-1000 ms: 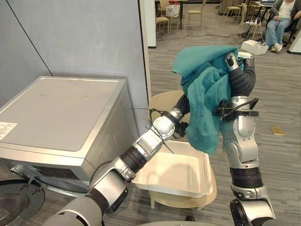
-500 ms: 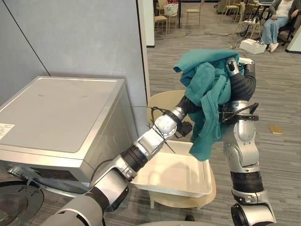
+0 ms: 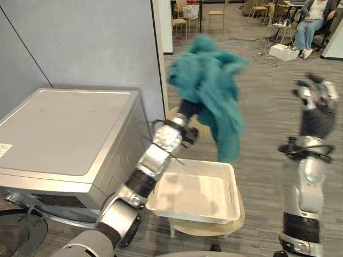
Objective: Pick up the laundry basket with both hands and put the clothes into the washing machine.
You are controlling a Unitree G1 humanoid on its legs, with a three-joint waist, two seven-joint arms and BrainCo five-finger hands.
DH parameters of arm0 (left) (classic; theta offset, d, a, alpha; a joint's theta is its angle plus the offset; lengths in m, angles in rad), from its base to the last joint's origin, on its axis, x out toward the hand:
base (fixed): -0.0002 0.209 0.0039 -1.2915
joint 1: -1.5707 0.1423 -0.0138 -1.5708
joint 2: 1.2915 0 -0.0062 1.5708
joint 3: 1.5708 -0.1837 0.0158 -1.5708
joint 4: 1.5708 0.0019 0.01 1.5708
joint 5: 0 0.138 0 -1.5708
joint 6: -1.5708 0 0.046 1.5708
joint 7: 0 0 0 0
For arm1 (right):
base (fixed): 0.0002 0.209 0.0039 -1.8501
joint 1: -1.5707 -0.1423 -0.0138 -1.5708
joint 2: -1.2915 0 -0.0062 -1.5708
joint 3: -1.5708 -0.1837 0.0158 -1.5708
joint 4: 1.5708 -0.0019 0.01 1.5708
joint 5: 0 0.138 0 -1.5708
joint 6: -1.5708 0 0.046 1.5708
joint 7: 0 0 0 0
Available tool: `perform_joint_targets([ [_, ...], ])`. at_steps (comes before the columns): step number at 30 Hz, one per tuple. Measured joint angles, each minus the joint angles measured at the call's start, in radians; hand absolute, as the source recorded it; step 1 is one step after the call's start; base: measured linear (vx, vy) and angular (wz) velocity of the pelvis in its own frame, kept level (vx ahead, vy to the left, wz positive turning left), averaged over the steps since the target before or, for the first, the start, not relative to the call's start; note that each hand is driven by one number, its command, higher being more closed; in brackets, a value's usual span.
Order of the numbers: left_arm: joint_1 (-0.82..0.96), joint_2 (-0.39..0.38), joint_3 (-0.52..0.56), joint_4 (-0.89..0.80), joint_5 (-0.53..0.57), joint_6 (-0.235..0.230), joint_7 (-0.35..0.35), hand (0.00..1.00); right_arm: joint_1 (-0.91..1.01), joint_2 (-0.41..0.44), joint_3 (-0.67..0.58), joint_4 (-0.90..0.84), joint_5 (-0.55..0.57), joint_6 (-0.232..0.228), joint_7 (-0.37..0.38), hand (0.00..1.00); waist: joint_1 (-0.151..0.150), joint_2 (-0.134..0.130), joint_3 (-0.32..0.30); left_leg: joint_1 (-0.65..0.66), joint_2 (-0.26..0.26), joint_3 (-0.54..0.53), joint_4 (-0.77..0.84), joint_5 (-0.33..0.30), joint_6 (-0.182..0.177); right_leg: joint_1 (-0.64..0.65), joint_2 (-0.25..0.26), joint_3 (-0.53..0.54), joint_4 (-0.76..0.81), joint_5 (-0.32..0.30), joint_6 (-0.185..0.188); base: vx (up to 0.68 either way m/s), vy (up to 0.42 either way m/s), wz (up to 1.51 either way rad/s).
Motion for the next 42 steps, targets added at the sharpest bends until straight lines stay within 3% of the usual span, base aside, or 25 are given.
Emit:
perform_joint_targets([
  [3, 0.132, 0.063, 0.186, -0.119, 0.003, -0.021, 0.023, 1.00, 0.055, -0.012, -0.122, 0.000, 0.000, -0.002, -0.019, 0.00, -0.005, 0.000, 0.000, 0.001, 0.001, 0.005, 0.000, 0.000, 0.000, -0.004, 0.001, 0.005, 0.001, 0.000, 0.000, -0.03, -0.004, -0.07],
  [8, 0.378, 0.073, 0.423, -0.322, 0.000, -0.044, 0.044, 1.00, 0.154, 0.018, -0.192, 0.001, 0.000, -0.003, -0.017, 0.00, 0.001, 0.000, 0.000, 0.004, 0.001, 0.006, 0.000, -0.002, -0.001, -0.003, 0.001, 0.006, 0.002, 0.000, 0.000, 0.00, 0.000, -0.01],
  [14, 0.668, -0.017, 0.780, -0.549, -0.001, -0.110, 0.048, 1.00, 0.312, 0.167, -0.336, 0.061, -0.003, -0.002, -0.015, 0.00, 0.017, 0.000, -0.007, 0.009, 0.001, -0.004, -0.001, -0.006, -0.002, 0.013, 0.000, -0.005, -0.010, -0.002, 0.000, -0.01, 0.000, 0.04],
  [18, 0.827, -0.123, 0.984, -0.572, 0.001, -0.122, 0.084, 1.00, 0.452, 0.272, -0.414, 0.097, 0.000, 0.001, -0.013, 0.00, 0.032, 0.009, -0.033, 0.007, 0.000, -0.022, -0.020, -0.008, -0.005, 0.026, -0.003, -0.032, -0.015, -0.015, 0.009, 0.00, -0.002, 0.15],
  [21, 0.941, -0.212, 1.027, -0.572, -0.049, -0.122, 0.114, 1.00, 0.550, 0.338, -0.404, 0.101, 0.003, 0.007, 0.014, 0.00, 0.037, 0.004, -0.044, 0.018, 0.004, -0.025, -0.023, -0.015, 0.000, 0.049, -0.007, -0.060, -0.002, -0.039, 0.008, -0.01, 0.003, 0.25],
  [23, 0.984, -0.216, 1.026, -0.543, -0.050, -0.123, 0.132, 1.00, 0.597, 0.346, -0.373, 0.100, 0.024, 0.017, 0.043, 0.00, 0.052, 0.003, -0.047, 0.020, 0.007, -0.025, -0.018, -0.019, 0.002, 0.048, -0.010, -0.067, 0.022, -0.055, 0.007, -0.01, 0.004, 0.17],
  [26, 0.998, -0.220, 1.026, -0.366, -0.049, -0.128, 0.134, 1.00, 0.628, 0.364, -0.335, 0.164, 0.041, 0.019, 0.066, 0.00, 0.063, 0.003, -0.047, 0.019, 0.013, -0.029, -0.014, -0.020, 0.002, 0.047, -0.013, -0.090, 0.052, -0.076, 0.010, -0.03, -0.010, 0.21],
  [30, 0.997, -0.228, 1.024, -0.020, -0.048, -0.091, 0.130, 1.00, 0.619, 0.362, -0.323, 0.428, 0.106, 0.025, 0.070, 0.00, 0.064, 0.002, -0.048, 0.019, 0.019, -0.037, -0.013, -0.020, 0.002, 0.046, -0.015, -0.112, 0.079, -0.099, 0.010, 0.00, -0.009, 0.16],
  [34, 0.933, -0.227, 1.026, 0.484, -0.150, -0.044, 0.098, 1.00, 0.561, 0.346, -0.350, 0.890, 0.185, 0.043, 0.072, 0.00, 0.068, -0.010, -0.050, 0.022, 0.021, -0.033, -0.015, -0.021, 0.001, 0.044, -0.014, -0.113, 0.093, -0.110, 0.007, 0.04, -0.001, 0.00],
  [37, 0.898, -0.216, 0.991, 0.803, -0.201, -0.004, 0.046, 1.00, 0.497, 0.333, -0.391, 1.195, 0.158, 0.089, 0.104, 0.00, 0.061, -0.015, -0.048, 0.038, 0.020, -0.013, -0.033, -0.021, 0.002, 0.042, -0.011, -0.095, 0.088, -0.111, 0.005, 0.05, 0.011, -0.15],
  [40, 0.894, -0.212, 0.999, 0.903, -0.159, 0.024, 0.018, 1.00, 0.470, 0.323, -0.438, 1.329, 0.049, 0.135, 0.138, 0.00, 0.061, -0.013, -0.047, 0.060, 0.020, 0.010, -0.031, -0.027, 0.003, 0.048, -0.007, -0.069, 0.089, -0.106, 0.008, 0.06, 0.021, -0.26],
  [42, 0.893, -0.210, 1.002, 0.921, -0.123, 0.024, 0.010, 1.00, 0.452, 0.317, -0.479, 1.364, 0.018, 0.137, 0.138, 0.00, 0.063, -0.007, -0.039, 0.080, 0.018, 0.025, -0.025, -0.033, 0.000, 0.058, -0.006, -0.049, 0.090, -0.106, 0.008, 0.05, 0.024, -0.25],
])
